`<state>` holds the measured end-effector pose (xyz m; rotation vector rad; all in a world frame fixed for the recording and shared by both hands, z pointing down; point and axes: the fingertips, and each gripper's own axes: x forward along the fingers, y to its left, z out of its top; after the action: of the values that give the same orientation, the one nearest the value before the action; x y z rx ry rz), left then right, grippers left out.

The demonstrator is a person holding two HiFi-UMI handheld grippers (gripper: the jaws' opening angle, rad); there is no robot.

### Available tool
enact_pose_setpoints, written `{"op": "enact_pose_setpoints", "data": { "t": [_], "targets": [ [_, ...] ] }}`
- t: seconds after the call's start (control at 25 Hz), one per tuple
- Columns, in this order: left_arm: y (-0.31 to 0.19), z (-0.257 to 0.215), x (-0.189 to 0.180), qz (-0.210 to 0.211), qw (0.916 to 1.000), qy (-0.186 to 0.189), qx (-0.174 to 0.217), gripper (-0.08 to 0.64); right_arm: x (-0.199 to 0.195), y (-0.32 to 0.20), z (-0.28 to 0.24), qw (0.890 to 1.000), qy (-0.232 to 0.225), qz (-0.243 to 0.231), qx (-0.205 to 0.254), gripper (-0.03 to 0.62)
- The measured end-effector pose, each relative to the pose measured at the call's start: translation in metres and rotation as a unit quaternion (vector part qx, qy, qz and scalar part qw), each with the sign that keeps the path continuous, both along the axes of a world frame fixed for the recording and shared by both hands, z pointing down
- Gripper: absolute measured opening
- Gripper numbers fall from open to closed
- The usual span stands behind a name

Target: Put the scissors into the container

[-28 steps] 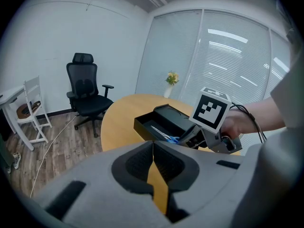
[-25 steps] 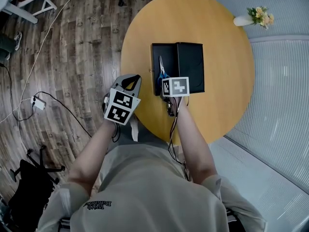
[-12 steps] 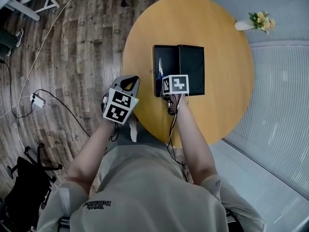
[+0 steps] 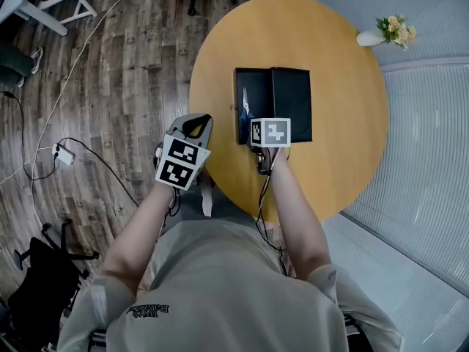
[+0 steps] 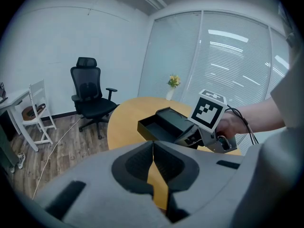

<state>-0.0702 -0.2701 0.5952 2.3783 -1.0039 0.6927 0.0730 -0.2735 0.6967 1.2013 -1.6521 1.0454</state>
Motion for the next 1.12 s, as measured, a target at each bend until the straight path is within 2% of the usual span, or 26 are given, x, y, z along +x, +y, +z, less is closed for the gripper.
{"op": "enact_pose_setpoints", "data": {
  "t": [0.28, 0.52, 0.68, 0.84, 1.04, 1.12],
  "targets": [
    [-0.003, -0.046, -0.001, -0.013, 0.9989, 0.009, 0.044, 0.021, -0.011, -0.015, -0.065, 0.994, -0.031, -0.021, 0.104, 0.054],
    [-0.007, -0.098, 0.009, -0.017, 0.9946, 0.016, 0.101, 0.021, -0.004, -0.027, -0.134, 0.976, -0.070, -0.011, 0.205, 0.041],
    [-0.008, -0.142, 0.010, -0.030, 0.9882, 0.025, 0.148, 0.021, -0.002, -0.025, -0.194, 0.954, -0.100, -0.011, 0.283, 0.038],
    [-0.003, -0.196, 0.003, -0.056, 0.9732, 0.049, 0.218, 0.021, -0.004, -0.012, -0.256, 0.928, -0.114, -0.033, 0.352, 0.038],
    [0.008, -0.253, -0.001, -0.069, 0.9561, 0.058, 0.279, 0.021, 0.002, 0.005, -0.335, 0.879, -0.123, -0.043, 0.458, 0.037],
    [0.015, -0.271, 0.001, -0.062, 0.9490, 0.054, 0.304, 0.021, 0.001, 0.014, -0.359, 0.865, -0.127, -0.052, 0.483, 0.037]
  ]
}}
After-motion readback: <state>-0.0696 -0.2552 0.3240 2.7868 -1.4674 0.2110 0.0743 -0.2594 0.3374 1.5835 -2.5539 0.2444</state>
